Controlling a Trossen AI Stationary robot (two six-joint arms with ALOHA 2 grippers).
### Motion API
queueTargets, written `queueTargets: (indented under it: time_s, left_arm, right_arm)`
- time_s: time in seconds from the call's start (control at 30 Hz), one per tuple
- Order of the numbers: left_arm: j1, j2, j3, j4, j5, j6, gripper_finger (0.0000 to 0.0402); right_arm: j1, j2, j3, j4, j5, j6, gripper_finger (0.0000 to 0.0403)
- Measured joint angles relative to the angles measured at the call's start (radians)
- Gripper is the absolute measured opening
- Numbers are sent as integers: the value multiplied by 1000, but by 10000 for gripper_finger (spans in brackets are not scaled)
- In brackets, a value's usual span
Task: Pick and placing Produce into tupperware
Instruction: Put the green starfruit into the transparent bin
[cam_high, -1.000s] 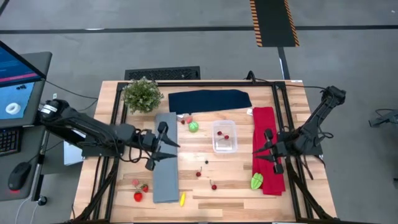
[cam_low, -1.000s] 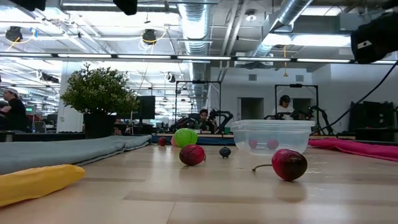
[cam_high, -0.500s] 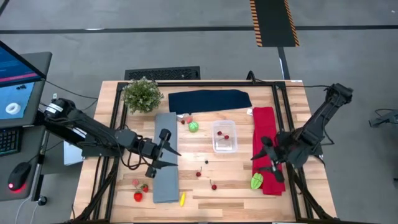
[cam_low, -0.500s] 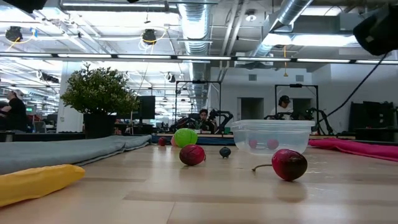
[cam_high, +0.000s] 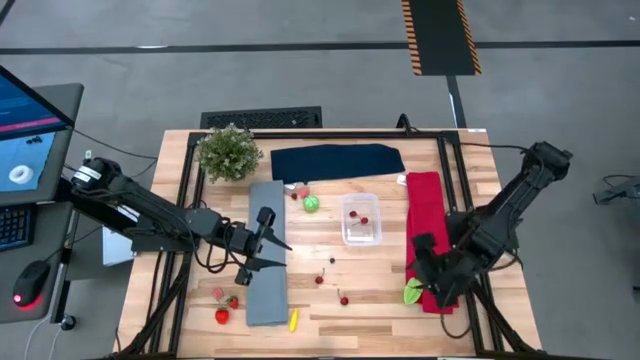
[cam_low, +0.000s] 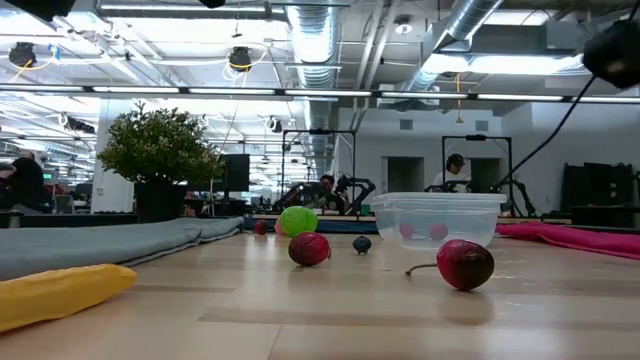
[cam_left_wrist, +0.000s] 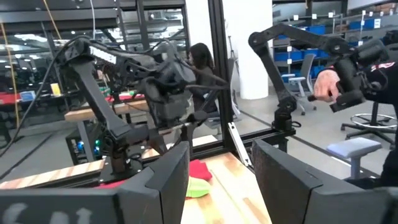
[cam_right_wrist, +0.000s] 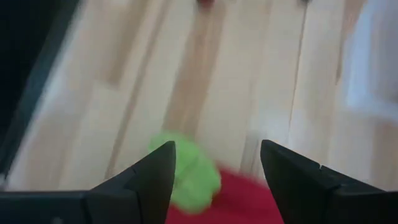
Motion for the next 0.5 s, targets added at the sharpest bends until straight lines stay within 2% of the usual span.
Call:
queueTargets:
  time_s: [0.07,0.2,0.37,0.5]
  left_arm:
    - [0,0,0,0,-4,1,167]
    - [0,0,0,-7,-27,2,167]
    - [0,0,0,-18,-57,17,167]
    - [0,0,0,-26,-78,19,167]
  right_arm:
    - [-2,29,7,-53,-66,37,260]
    - [-15,69,39,-106,-115,42,260]
    - [-30,84,63,-106,-120,49,260]
    - [-39,83,63,-69,-84,139,260]
